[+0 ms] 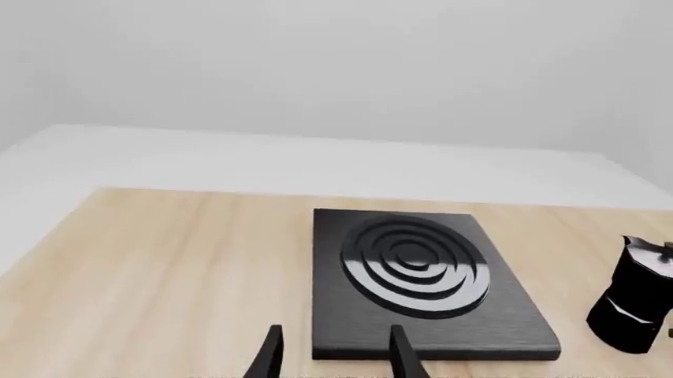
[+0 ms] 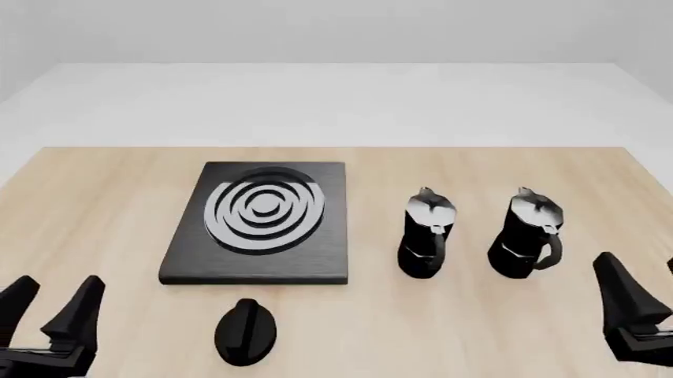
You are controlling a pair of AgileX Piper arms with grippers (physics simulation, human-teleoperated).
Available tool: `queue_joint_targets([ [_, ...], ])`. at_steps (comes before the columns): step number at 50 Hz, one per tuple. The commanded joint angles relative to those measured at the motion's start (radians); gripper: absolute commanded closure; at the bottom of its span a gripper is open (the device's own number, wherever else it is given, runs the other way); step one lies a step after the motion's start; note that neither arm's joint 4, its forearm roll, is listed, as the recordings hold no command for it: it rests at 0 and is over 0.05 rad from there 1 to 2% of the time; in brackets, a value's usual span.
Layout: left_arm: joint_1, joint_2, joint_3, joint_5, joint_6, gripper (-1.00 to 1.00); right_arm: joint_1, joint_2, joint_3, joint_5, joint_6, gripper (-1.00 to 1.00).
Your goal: Put the right moka pot on the stove.
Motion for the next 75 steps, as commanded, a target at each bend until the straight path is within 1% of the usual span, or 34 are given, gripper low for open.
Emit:
queue_joint_targets([
  [1, -0.015, 0.048, 0.000, -0.029, -0.012, -1.00, 0.004, 0.163, -0.040, -0.052, 0.024, -1.00],
  [2, -0.015, 0.052, 0.000, -0.033, -0.011, -1.00, 0.004, 0.176, -0.046, -0.061, 0.031, -1.00],
  [4, -0.020, 0.063, 0.000, -0.038, -0.010, -1.00, 0.001, 0.255, -0.036, -0.126, 0.020, -1.00],
  [5, -0.020, 0.064, 0.000, -0.039, -0.010, -1.00, 0.002, 0.270, -0.038, -0.140, 0.024, -1.00],
  [7, -0.024, 0.071, 0.001, -0.042, 0.000, -1.00, 0.004, 0.289, -0.049, -0.142, 0.026, -1.00],
  [8, -0.024, 0.077, 0.001, -0.046, 0.002, -1.00, 0.011, 0.349, -0.050, -0.177, 0.017, -1.00],
  [12, -0.021, 0.103, 0.001, -0.064, 0.005, -1.00, 0.013, 0.392, -0.066, -0.195, 0.014, -1.00],
  [13, -0.020, 0.104, 0.001, -0.065, 0.007, -1.00, 0.007, 0.397, -0.078, -0.185, 0.010, -1.00],
  [16, -0.018, 0.104, 0.001, -0.066, 0.008, -1.00, -0.001, 0.432, -0.076, -0.209, 0.006, -1.00],
  [18, -0.016, 0.093, 0.001, -0.062, 0.017, -1.00, 0.000, 0.476, -0.055, -0.259, -0.001, -1.00],
  [20, -0.012, 0.087, 0.001, -0.059, 0.026, -1.00, 0.007, 0.510, -0.058, -0.266, -0.026, -1.00],
  [23, -0.012, 0.083, 0.001, -0.057, 0.029, -1.00, 0.008, 0.550, -0.054, -0.293, -0.031, -1.00],
  [26, -0.017, 0.083, 0.001, -0.057, 0.046, -1.00, 0.006, 0.603, -0.047, -0.333, -0.063, -1.00],
  [28, -0.019, 0.083, 0.001, -0.056, 0.048, -1.00, -0.015, 0.632, -0.042, -0.358, -0.085, -1.00],
  [29, -0.019, 0.083, 0.001, -0.056, 0.048, -1.00, -0.015, 0.633, -0.042, -0.359, -0.085, -1.00],
  [31, -0.020, 0.085, 0.001, -0.058, 0.048, -1.00, -0.033, 0.641, -0.035, -0.368, -0.108, -1.00],
  [33, -0.020, 0.088, 0.001, -0.060, 0.048, -1.00, -0.033, 0.639, -0.029, -0.368, -0.102, -1.00],
  [37, -0.025, 0.094, 0.001, -0.061, 0.053, -1.00, -0.039, 0.656, -0.002, -0.401, -0.112, -1.00],
  [38, -0.026, 0.092, 0.001, -0.060, 0.054, -1.00, -0.041, 0.669, 0.005, -0.414, -0.122, -1.00],
  [40, -0.033, 0.091, 0.001, -0.060, 0.064, -1.00, -0.044, 0.704, 0.010, -0.445, -0.123, -1.00],
  [42, -0.035, 0.086, 0.001, -0.055, 0.066, -1.00, -0.045, 0.723, 0.007, -0.454, -0.127, -1.00],
  [44, -0.035, 0.083, 0.001, -0.051, 0.067, -1.00, -0.044, 0.768, 0.014, -0.497, -0.129, -1.00],
  [46, -0.034, 0.079, 0.001, -0.049, 0.074, -1.00, -0.043, 0.783, 0.012, -0.506, -0.131, -1.00],
  [47, -0.032, 0.077, 0.001, -0.048, 0.076, -1.00, -0.044, 0.812, 0.014, -0.530, -0.141, -1.00],
  [51, -0.029, 0.076, 0.001, -0.046, 0.074, -1.00, -0.044, 0.864, 0.009, -0.572, -0.139, -1.00],
  [53, -0.030, 0.075, 0.001, -0.045, 0.075, -1.00, -0.044, 0.871, 0.006, -0.574, -0.140, -1.00],
  [54, -0.031, 0.077, 0.001, -0.046, 0.075, -1.00, -0.044, 0.904, 0.005, -0.603, -0.142, -1.00],
  [58, -0.031, 0.083, 0.001, -0.049, 0.075, -1.00, -0.046, 0.939, 0.000, -0.632, -0.146, -1.00],
  [60, -0.031, 0.085, 0.001, -0.050, 0.075, -1.00, -0.047, 0.973, 0.000, -0.663, -0.145, -1.00],
  [64, -0.031, 0.091, 0.001, -0.051, 0.076, -1.00, -0.050, 1.011, -0.012, -0.685, -0.144, -1.00],
  [66, -0.031, 0.092, 0.001, -0.051, 0.076, -1.00, -0.054, 1.057, -0.009, -0.728, -0.144, -1.00],
  [75, -0.031, 0.106, 0.001, -0.058, 0.077, -1.00, -0.070, 1.114, -0.005, -0.783, -0.139, -1.00],
])
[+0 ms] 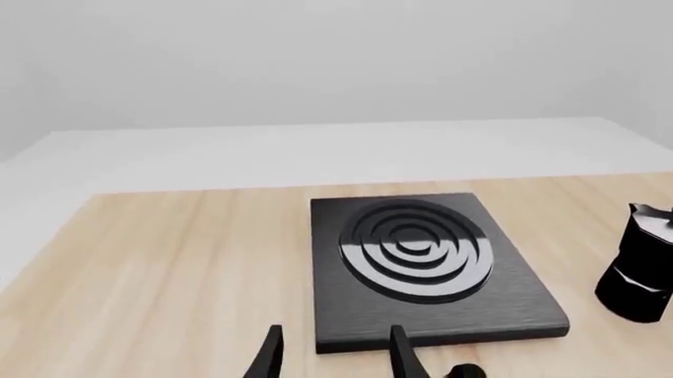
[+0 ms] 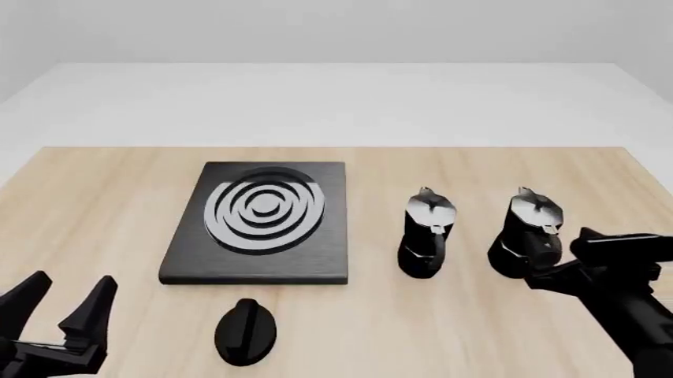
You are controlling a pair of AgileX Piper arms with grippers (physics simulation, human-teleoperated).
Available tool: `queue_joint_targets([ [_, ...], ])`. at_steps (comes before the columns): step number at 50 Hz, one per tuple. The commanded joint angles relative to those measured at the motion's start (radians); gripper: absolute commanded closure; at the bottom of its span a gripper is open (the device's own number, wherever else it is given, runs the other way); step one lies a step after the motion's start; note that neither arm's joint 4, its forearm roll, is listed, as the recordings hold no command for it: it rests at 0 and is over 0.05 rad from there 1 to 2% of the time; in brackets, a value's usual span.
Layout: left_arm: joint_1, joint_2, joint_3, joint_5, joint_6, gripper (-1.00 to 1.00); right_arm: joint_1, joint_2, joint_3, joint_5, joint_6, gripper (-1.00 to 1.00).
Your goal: Put the right moka pot on the stove.
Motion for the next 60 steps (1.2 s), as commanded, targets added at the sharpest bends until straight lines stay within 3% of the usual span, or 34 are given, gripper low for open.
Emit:
queue_joint_targets([
  [1, 0.000, 0.016, 0.000, -0.007, 0.002, -1.00, -0.017, 0.119, 0.004, -0.109, 0.002, -1.00],
  [22, -0.005, 0.046, 0.000, -0.022, 0.007, -1.00, -0.043, 0.276, -0.008, -0.227, 0.005, -1.00],
  [60, -0.016, 0.097, 0.000, -0.053, 0.016, -1.00, -0.041, 0.409, -0.030, -0.293, 0.034, -1.00],
])
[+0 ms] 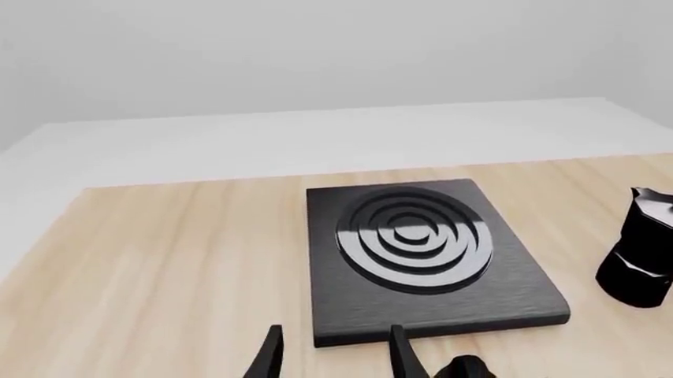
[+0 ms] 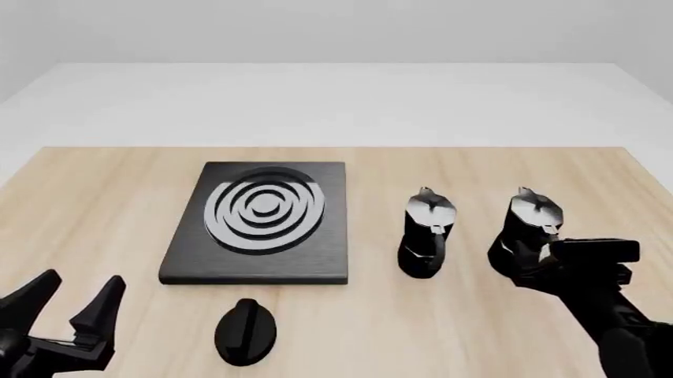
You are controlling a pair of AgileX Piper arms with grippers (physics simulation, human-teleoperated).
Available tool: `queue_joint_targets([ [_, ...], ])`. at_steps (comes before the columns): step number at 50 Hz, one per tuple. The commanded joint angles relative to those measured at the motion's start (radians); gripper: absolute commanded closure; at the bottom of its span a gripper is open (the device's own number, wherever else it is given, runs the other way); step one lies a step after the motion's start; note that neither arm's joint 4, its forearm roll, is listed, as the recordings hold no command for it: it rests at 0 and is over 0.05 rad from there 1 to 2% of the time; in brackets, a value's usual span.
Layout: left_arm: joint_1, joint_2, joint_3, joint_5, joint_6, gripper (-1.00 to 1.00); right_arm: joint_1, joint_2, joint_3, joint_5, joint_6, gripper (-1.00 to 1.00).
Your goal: Put the right moka pot on the stove.
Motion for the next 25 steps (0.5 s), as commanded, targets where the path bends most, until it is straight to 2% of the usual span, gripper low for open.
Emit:
queue_joint_targets([
  [1, -0.001, 0.017, 0.000, -0.013, 0.001, -1.00, 0.003, 0.026, -0.006, -0.012, 0.015, -1.00],
  [2, 0.000, 0.017, 0.000, -0.013, 0.001, -1.00, 0.004, 0.027, -0.007, -0.013, 0.014, 1.00],
  [16, -0.002, 0.010, 0.000, -0.004, 0.002, -1.00, 0.007, -0.025, 0.002, 0.002, 0.019, 1.00],
  [25, -0.005, 0.033, 0.000, -0.025, 0.005, -1.00, 0.012, -0.183, 0.003, 0.089, 0.057, 1.00],
])
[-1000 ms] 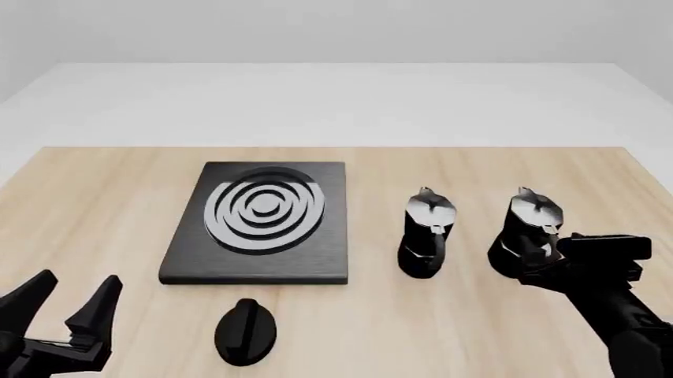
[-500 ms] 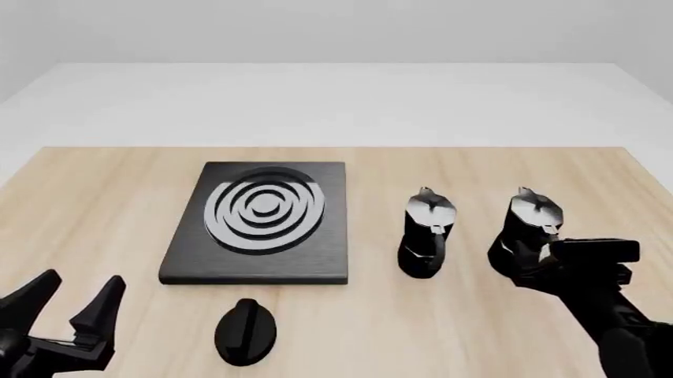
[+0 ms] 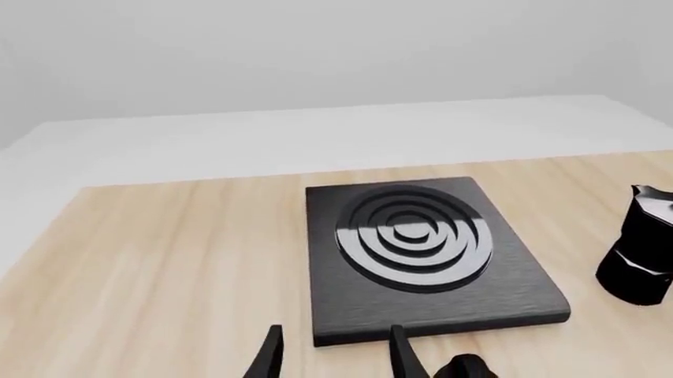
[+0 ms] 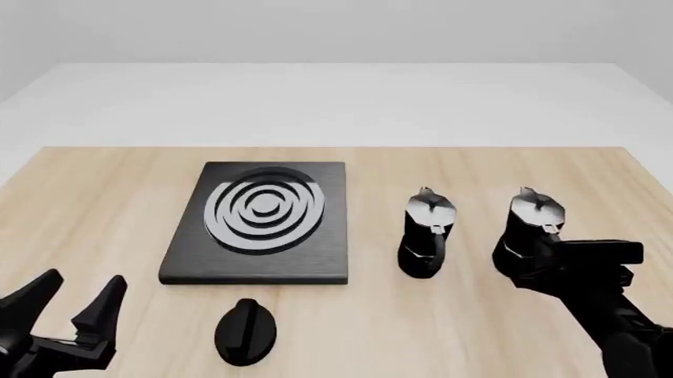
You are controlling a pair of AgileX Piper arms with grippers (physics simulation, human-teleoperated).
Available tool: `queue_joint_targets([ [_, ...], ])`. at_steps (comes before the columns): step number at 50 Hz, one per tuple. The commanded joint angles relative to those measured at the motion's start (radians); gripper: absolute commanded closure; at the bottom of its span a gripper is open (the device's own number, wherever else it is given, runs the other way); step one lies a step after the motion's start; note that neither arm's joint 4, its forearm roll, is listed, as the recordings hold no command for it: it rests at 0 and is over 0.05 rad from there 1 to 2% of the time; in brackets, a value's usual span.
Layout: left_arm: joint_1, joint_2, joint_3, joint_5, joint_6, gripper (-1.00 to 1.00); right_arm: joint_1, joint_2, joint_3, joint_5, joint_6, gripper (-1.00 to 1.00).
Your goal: Put the right moka pot on the stove.
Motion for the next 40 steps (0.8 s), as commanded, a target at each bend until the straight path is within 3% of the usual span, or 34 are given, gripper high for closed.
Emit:
queue_joint_targets([
  [1, -0.003, 0.017, 0.000, -0.015, 0.003, -1.00, -0.001, -0.140, -0.015, 0.067, 0.031, 1.00],
  [15, -0.006, -0.007, 0.000, 0.007, 0.007, -1.00, 0.055, -0.334, -0.064, 0.236, 0.027, 1.00],
  [31, -0.006, -0.019, 0.000, 0.016, 0.005, -1.00, 0.141, -0.556, -0.204, 0.509, 0.096, 1.00],
  [40, 0.004, -0.027, 0.000, 0.020, -0.001, -1.00, 0.228, -0.505, -0.312, 0.597, 0.104, 1.00],
])
